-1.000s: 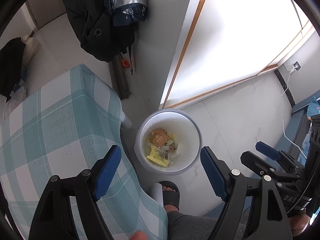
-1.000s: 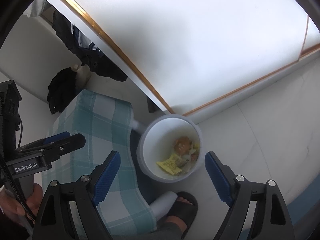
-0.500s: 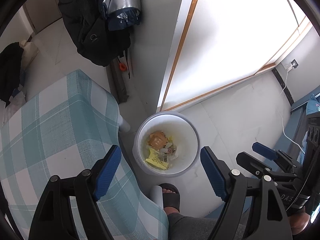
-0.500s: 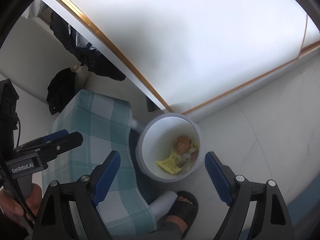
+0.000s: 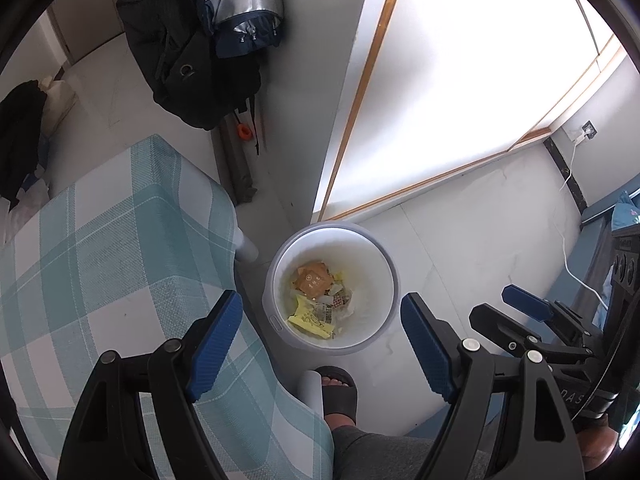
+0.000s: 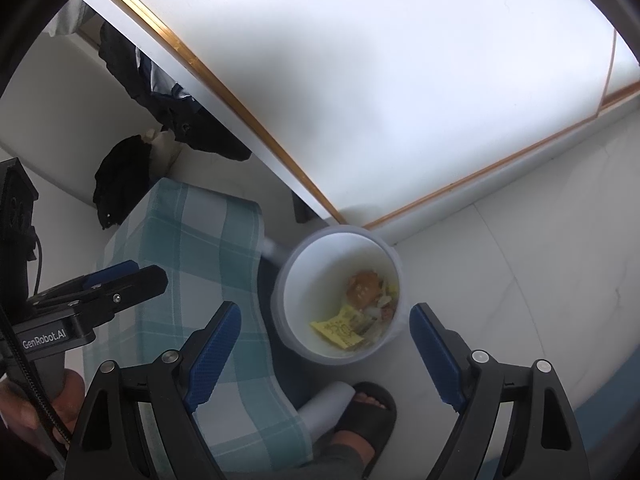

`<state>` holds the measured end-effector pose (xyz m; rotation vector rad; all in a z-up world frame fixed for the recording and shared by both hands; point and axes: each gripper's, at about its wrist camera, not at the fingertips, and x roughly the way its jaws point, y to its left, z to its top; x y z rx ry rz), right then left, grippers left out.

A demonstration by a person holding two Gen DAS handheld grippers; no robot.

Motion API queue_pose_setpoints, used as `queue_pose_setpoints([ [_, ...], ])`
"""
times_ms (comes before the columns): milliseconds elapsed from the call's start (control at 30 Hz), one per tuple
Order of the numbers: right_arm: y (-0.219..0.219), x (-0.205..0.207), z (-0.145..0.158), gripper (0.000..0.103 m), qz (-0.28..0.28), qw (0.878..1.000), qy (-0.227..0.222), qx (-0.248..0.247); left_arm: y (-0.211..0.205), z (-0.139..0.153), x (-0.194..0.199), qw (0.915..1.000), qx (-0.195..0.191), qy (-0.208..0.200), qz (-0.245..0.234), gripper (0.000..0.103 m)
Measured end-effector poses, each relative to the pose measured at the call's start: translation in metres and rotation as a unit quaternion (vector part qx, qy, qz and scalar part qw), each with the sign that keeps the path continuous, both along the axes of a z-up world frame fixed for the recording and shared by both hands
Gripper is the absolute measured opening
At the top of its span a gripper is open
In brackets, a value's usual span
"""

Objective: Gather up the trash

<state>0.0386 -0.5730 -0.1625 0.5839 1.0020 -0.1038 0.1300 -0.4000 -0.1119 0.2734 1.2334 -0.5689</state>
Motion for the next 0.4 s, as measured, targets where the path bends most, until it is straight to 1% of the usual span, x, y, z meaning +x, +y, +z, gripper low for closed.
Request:
queue_pose_setpoints([
  [133, -0.0006, 0.0, -0.0015, 0.086, -0.002, 1.0, 0.001, 0.001, 0.0023, -0.0012, 0.0013, 1.0, -0.002, 0.0, 0.004, 0.079],
  [300, -0.0007, 0.0007, -0.0057, 0.086, -0.002, 1.0, 0.004, 0.002, 0.0029, -0.0006, -0.001, 0.9999, -0.016, -0.001, -0.001, 0.079],
  [400, -0.0003, 0.0011, -0.0074, 0.086, -0.002, 1.0, 0.005, 0.003, 0.0019, -0.0017, 0.0007, 0.9999, -0.009, -0.001, 0.005, 0.079],
])
